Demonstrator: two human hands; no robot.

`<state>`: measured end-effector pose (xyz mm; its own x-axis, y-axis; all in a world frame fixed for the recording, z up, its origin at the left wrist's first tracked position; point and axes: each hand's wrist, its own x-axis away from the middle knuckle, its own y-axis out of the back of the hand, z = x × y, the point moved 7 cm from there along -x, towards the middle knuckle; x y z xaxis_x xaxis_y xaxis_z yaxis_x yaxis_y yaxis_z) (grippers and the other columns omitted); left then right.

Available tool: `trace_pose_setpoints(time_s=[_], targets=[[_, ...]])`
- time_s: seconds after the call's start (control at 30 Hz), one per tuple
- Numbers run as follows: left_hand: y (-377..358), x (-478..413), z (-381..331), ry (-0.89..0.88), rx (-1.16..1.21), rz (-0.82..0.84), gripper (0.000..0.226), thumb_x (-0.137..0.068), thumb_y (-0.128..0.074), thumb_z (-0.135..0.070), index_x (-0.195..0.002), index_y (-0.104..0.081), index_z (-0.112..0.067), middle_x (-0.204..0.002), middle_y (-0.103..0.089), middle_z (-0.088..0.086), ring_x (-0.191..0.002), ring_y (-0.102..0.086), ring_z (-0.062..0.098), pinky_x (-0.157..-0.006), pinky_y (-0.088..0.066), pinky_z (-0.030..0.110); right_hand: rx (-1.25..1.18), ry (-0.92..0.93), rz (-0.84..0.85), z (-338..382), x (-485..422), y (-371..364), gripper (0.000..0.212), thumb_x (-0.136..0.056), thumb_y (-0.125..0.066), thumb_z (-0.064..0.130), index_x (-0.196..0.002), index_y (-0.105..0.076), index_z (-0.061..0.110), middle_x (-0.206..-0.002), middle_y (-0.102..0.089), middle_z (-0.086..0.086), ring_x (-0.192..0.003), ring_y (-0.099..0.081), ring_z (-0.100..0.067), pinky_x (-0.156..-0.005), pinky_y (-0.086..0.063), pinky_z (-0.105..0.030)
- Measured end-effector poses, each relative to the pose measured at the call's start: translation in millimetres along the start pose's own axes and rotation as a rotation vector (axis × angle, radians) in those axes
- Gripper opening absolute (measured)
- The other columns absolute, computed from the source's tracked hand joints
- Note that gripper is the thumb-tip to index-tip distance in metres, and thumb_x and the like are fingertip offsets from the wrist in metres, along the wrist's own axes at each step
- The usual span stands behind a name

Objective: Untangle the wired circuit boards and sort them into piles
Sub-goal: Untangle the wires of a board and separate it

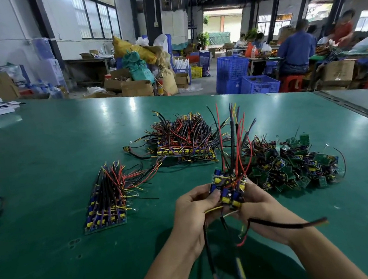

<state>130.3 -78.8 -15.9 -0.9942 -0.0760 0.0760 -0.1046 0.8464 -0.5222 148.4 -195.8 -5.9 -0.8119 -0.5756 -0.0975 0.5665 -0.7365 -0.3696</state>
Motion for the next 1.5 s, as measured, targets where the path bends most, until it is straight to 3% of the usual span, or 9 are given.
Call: trace_pose_setpoints(time_s=[0.27,0.33,0.47,0.6,0.73,0.9,1.13,1.37,1.5], targets=[[5.0,-1.5,0.3,0.008,0.013,-0.074,0.026,-0.07,-0.07,0.001,-0.096,-0.07,0.006,-0.087,-0.073,0.022,-0.068,-0.07,0.027,-0.059,-0.058,0.031,0.132,-0.006,0.1,1.2,-0.5,-4.8,0.078,-0.062,-0.047,-0.021,-0.136,-0.04,0.004,-0.122,-0.065,-0.013,-0.113,-0.06,-0.029,-0.102,-0.045,-0.045],[6.1,-0.5,-3.6,-0.01,-0.023,-0.065,0.022,-0.075,-0.069,0.002,-0.097,-0.07,0.005,-0.091,-0.072,0.026,-0.068,-0.069,0.029,-0.059,-0.057,0.033,0.106,-0.018,0.075,1.0,0.2,-2.7,0.069,-0.067,-0.052,-0.014,-0.134,-0.044,0.002,-0.119,-0.064,-0.019,-0.108,-0.061,-0.035,-0.099,-0.045,-0.051],[6.2,-0.4,-7.0,-0.013,-0.013,-0.023,0.016,-0.077,-0.068,0.005,-0.092,-0.072,0.005,-0.086,-0.072,0.024,-0.063,-0.069,0.028,-0.055,-0.059,0.034,0.037,-0.053,-0.055,3.9,-0.1,7.2,0.053,-0.066,-0.048,0.008,-0.117,-0.062,0.006,-0.107,-0.07,-0.015,-0.09,-0.067,-0.029,-0.069,-0.055,-0.037],[2.7,0.2,-6.2,0.0,-0.035,-0.014,0.03,-0.067,-0.073,-0.006,-0.095,-0.071,0.005,-0.095,-0.07,0.029,-0.08,-0.065,0.035,-0.083,-0.055,0.053,0.065,-0.037,-0.135,2.1,-4.1,17.4,0.054,-0.068,-0.042,0.016,-0.118,-0.06,0.007,-0.104,-0.07,-0.014,-0.083,-0.063,-0.03,-0.063,-0.049,-0.041],[5.1,-0.7,-3.5,0.004,-0.1,-0.009,0.012,-0.078,-0.069,0.001,-0.089,-0.07,0.003,-0.079,-0.072,0.017,-0.061,-0.068,0.022,-0.053,-0.056,0.027,0.151,0.071,-0.219,6.5,-3.2,22.8,0.041,-0.066,-0.053,0.005,-0.104,-0.07,0.009,-0.097,-0.071,-0.015,-0.071,-0.065,-0.028,-0.046,-0.053,-0.035],[3.8,-0.7,1.0,0.025,-0.188,0.02,0.013,-0.08,-0.071,-0.004,-0.094,-0.073,-0.001,-0.091,-0.073,0.021,-0.079,-0.069,0.03,-0.08,-0.057,0.041,0.429,0.126,-0.319,7.1,0.3,23.6,0.014,-0.079,-0.076,0.034,-0.088,-0.074,0.024,-0.084,-0.073,-0.003,-0.077,-0.068,-0.016,-0.062,-0.055,-0.033],[-5.3,4.6,6.8,0.004,-0.384,0.06,0.023,-0.087,-0.071,-0.025,-0.1,-0.069,-0.006,-0.072,-0.07,-0.007,-0.075,-0.067,0.01,-0.085,-0.057,0.039,0.562,0.263,-0.458,15.4,5.4,20.6,0.046,-0.083,-0.071,0.034,-0.066,-0.056,-0.006,-0.059,-0.051,-0.016,-0.06,-0.046,-0.021,-0.057,-0.037,-0.041],[-9.8,7.4,6.8,-0.047,-0.491,0.16,0.015,-0.082,-0.076,-0.015,-0.092,-0.07,-0.007,-0.076,-0.07,0.0,-0.072,-0.064,0.011,-0.07,-0.053,0.025,0.995,0.329,-0.43,34.7,13.8,13.4,0.054,-0.087,-0.064,0.041,-0.058,-0.059,-0.004,-0.051,-0.054,-0.017,-0.049,-0.05,-0.03,-0.051,-0.039,-0.042],[-16.6,10.9,7.4,-0.01,-0.487,0.267,0.015,-0.083,-0.075,-0.023,-0.09,-0.072,-0.011,-0.083,-0.073,0.003,-0.076,-0.067,0.013,-0.068,-0.052,0.023,0.922,0.359,-0.421,38.4,16.1,13.2,0.051,-0.088,-0.07,0.025,-0.055,-0.05,-0.01,-0.049,-0.043,-0.021,-0.045,-0.037,-0.021,-0.046,-0.031,-0.036]])
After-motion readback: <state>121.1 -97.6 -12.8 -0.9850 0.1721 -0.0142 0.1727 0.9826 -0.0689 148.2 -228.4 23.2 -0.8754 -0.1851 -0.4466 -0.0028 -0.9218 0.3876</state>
